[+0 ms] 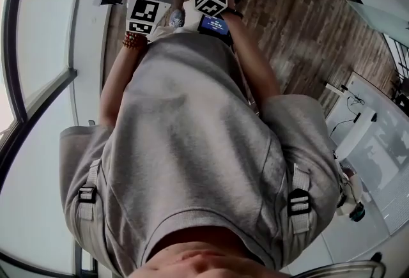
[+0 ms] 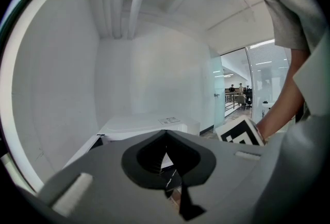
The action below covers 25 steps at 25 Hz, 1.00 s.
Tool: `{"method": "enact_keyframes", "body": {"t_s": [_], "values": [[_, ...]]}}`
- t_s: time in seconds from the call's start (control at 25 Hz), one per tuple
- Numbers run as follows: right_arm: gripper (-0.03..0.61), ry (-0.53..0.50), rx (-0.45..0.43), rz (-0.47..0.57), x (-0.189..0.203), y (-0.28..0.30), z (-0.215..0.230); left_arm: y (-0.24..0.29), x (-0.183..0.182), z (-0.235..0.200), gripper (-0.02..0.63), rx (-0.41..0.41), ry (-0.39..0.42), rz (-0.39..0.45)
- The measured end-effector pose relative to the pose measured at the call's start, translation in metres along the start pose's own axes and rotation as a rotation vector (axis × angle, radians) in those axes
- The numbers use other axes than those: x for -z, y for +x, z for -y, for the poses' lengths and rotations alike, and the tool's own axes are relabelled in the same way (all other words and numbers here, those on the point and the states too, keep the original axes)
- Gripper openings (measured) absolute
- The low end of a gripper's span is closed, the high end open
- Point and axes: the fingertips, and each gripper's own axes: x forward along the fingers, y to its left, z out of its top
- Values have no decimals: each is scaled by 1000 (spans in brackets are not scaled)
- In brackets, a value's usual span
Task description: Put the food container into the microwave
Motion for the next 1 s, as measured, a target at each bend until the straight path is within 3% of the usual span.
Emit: {"method": "enact_keyframes", "body": {"t_s": [0.28, 0.4, 1.0], "values": [[52, 106, 26, 229, -31, -62, 8, -16, -12, 18, 2, -76, 7, 42], [35, 107, 29, 284, -31, -90, -1, -24, -13, 38, 2, -112, 7, 38], [14, 138, 63, 496, 38, -245, -37, -47, -17, 201, 2, -168, 19, 41]]}}
